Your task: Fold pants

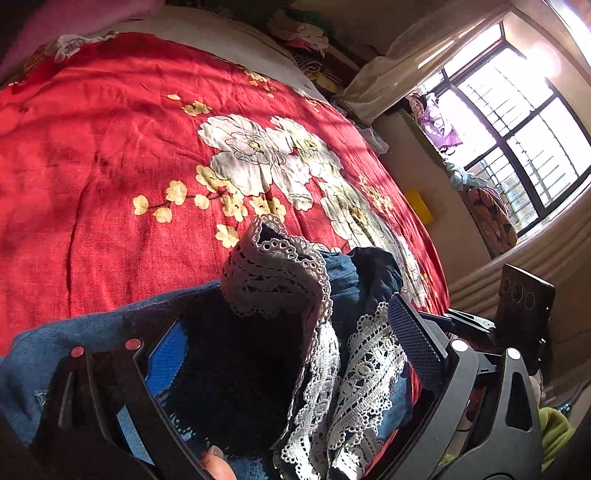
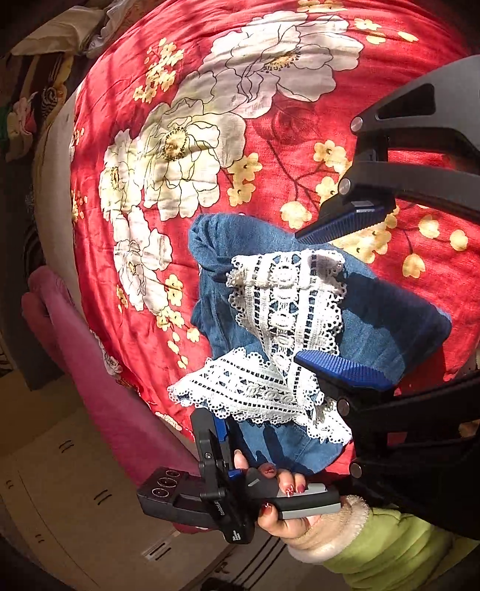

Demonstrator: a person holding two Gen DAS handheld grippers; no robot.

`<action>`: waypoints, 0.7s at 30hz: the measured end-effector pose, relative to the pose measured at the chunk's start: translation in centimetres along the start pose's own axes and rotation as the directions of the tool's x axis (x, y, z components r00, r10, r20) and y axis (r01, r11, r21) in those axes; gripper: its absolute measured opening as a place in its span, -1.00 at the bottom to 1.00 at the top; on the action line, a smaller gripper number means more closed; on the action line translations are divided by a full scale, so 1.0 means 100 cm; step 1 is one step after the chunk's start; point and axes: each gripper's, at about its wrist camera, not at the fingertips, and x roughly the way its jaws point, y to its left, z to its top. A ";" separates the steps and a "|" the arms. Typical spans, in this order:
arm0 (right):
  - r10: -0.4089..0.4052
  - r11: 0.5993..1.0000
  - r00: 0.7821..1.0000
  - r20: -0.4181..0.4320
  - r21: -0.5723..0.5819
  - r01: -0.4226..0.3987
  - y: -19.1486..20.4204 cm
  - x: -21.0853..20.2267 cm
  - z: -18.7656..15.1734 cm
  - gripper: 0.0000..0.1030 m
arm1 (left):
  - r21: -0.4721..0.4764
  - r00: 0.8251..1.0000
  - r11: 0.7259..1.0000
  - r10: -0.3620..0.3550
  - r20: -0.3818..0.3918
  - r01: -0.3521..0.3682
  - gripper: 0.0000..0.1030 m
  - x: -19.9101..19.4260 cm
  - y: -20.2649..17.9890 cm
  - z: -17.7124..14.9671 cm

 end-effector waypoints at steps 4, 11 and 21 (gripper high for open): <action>0.137 0.990 0.990 -0.043 0.037 -0.136 -0.001 0.010 0.009 -0.78 | -0.027 1.000 1.000 -0.011 -0.021 0.010 -0.32 0.007 0.005 0.002; 0.236 0.971 0.972 0.005 -0.034 -0.236 0.039 0.016 0.063 -0.79 | -0.092 0.999 0.996 0.016 0.034 -0.013 0.45 -0.048 0.031 -0.025; 0.219 0.974 0.973 -0.076 -0.044 -0.223 0.058 0.076 0.098 -0.33 | -0.006 0.999 0.999 0.034 -0.014 -0.034 0.59 -0.075 0.005 -0.089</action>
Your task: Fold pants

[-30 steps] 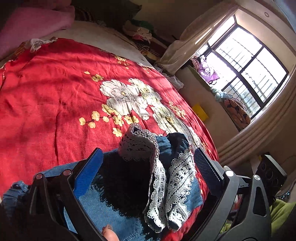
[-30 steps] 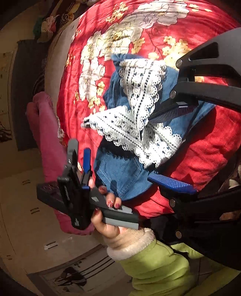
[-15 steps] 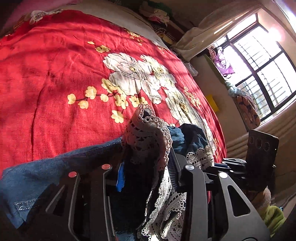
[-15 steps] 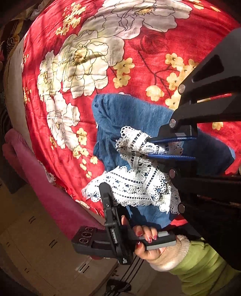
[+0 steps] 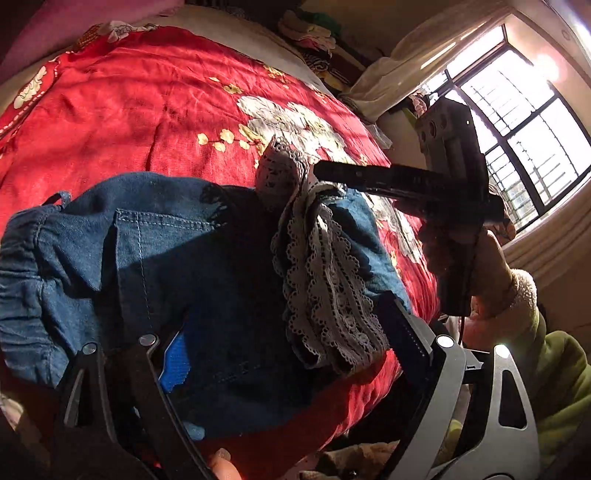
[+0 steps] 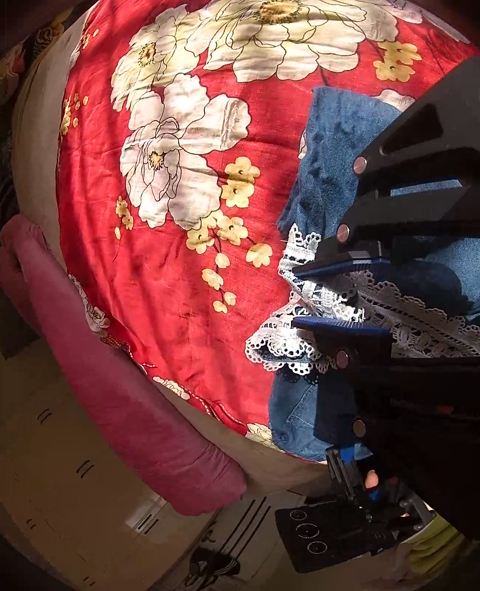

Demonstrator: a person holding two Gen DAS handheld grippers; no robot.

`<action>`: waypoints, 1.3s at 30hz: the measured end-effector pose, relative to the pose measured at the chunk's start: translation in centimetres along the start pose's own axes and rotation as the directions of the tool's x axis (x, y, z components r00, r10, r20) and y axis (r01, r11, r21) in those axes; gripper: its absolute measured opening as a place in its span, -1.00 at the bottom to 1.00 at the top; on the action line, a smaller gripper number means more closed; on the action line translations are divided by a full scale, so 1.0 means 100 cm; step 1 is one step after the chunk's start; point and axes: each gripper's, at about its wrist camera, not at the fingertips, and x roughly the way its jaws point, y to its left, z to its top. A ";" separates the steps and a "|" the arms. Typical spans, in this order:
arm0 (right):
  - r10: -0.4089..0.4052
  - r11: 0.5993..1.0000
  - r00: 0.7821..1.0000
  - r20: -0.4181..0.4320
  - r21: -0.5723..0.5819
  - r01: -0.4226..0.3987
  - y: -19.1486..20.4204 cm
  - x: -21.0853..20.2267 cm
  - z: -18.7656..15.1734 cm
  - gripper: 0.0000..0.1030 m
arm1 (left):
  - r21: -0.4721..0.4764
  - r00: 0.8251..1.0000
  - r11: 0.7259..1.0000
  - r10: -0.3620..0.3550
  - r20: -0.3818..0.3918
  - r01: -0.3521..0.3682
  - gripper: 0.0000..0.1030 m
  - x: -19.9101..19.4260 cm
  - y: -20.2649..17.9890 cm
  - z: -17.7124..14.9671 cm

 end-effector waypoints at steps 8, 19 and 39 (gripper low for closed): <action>-0.055 0.996 0.998 0.024 -0.073 0.057 0.012 -0.025 -0.003 0.13 | 0.100 0.992 0.991 0.099 -0.073 -0.091 0.59 0.034 -0.035 -0.028; -0.078 0.990 0.996 -0.049 -0.125 0.072 0.021 0.005 0.000 0.19 | 0.006 0.989 0.994 0.111 -0.097 -0.111 -0.87 0.041 -0.041 -0.032; -0.145 0.959 0.976 -0.161 -0.265 0.098 0.055 0.073 0.007 -0.54 | 0.011 0.988 0.993 0.117 -0.099 -0.117 -0.88 0.019 -0.042 -0.057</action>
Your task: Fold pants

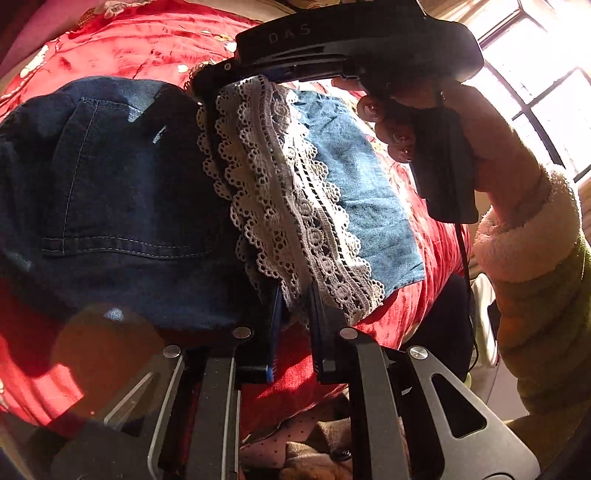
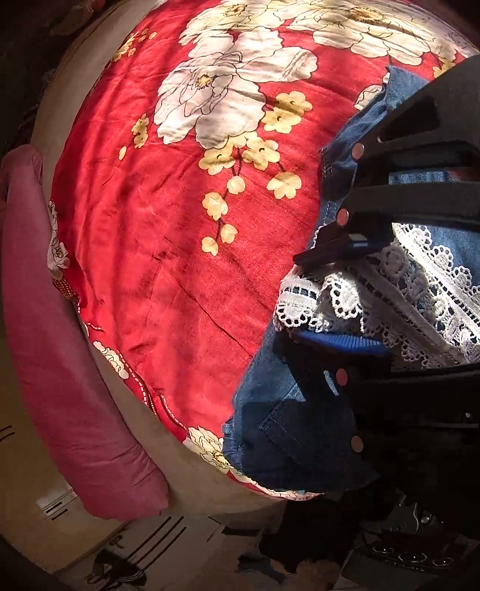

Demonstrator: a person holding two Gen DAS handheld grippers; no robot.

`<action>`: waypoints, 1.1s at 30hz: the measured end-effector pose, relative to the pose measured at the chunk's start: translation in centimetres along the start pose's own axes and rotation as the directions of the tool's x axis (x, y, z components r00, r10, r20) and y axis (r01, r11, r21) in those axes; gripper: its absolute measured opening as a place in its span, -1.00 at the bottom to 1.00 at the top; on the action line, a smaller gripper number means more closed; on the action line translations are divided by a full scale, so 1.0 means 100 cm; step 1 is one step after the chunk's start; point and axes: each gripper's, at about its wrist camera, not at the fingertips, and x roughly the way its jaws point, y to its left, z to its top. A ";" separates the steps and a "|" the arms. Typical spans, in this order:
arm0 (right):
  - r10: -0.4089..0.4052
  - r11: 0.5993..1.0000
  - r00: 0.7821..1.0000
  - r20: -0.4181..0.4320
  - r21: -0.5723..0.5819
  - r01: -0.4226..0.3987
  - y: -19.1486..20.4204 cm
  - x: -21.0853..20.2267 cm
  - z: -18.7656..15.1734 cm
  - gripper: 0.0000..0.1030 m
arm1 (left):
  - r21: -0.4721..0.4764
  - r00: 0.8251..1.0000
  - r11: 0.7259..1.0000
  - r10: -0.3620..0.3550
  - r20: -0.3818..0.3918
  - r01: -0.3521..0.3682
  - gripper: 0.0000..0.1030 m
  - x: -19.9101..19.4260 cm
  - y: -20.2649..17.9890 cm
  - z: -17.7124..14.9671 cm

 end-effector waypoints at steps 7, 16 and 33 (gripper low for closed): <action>-0.138 0.986 0.974 0.179 0.119 0.118 -0.025 -0.053 -0.018 -0.66 | 0.050 1.000 0.999 0.005 0.007 -0.005 -0.88 -0.003 -0.005 0.017; -0.072 0.996 0.994 0.088 0.050 0.068 -0.007 0.010 0.013 -0.56 | -0.017 0.998 0.998 0.056 -0.002 -0.056 -0.88 -0.005 0.019 0.013; -0.004 1.000 0.995 0.097 -0.003 0.004 -0.021 -0.053 -0.042 -0.30 | 0.137 0.992 0.987 0.068 0.108 -0.083 -0.83 -0.016 -0.045 0.019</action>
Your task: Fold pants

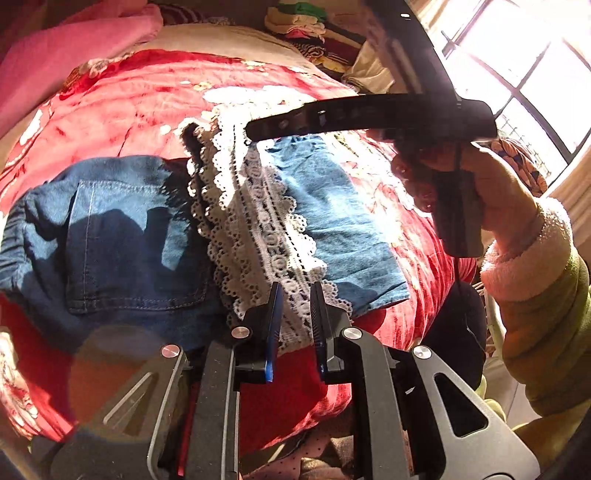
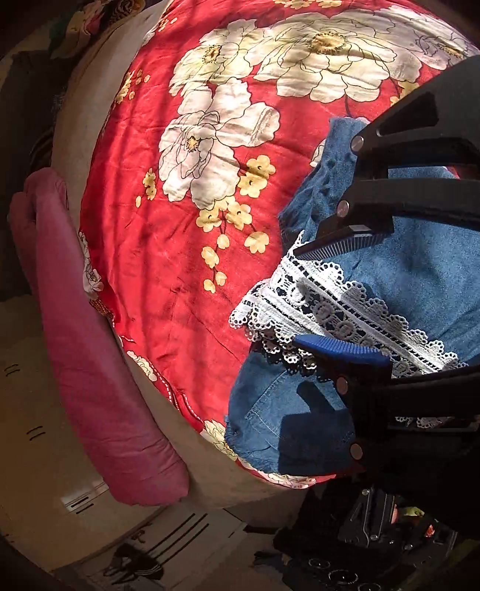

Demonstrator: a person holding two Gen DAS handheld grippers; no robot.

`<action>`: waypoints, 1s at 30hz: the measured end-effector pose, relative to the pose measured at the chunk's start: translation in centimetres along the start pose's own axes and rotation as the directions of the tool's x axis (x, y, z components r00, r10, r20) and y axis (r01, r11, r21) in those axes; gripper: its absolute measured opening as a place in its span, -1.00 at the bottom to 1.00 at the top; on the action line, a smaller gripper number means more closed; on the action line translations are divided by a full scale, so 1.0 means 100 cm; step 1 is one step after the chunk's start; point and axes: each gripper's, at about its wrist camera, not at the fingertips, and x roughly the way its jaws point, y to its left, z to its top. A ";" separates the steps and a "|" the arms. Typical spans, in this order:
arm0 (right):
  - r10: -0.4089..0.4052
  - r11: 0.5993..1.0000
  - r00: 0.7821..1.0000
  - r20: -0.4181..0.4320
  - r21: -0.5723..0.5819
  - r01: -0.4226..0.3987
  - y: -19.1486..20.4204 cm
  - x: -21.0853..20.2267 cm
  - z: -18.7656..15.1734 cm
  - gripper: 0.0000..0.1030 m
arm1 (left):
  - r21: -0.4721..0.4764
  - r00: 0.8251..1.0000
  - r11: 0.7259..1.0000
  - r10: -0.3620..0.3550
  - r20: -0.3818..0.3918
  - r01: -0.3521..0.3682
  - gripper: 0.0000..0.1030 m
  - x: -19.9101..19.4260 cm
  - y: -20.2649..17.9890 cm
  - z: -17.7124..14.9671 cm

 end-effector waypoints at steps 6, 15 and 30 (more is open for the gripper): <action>-0.024 1.000 0.996 -0.083 0.008 0.025 -0.002 0.042 0.003 -0.36 | -0.017 0.995 1.000 0.019 -0.096 -0.021 -0.83 0.037 0.004 -0.004; -0.012 0.999 0.993 -0.114 0.033 0.016 -0.010 0.061 0.002 -0.35 | -0.056 0.994 0.998 0.006 -0.106 -0.012 -0.83 0.048 0.017 -0.004; -0.013 0.996 0.997 0.073 0.094 0.006 -0.013 -0.038 -0.004 0.14 | -0.058 0.996 0.994 0.091 -0.013 -0.092 -0.07 -0.009 0.023 -0.009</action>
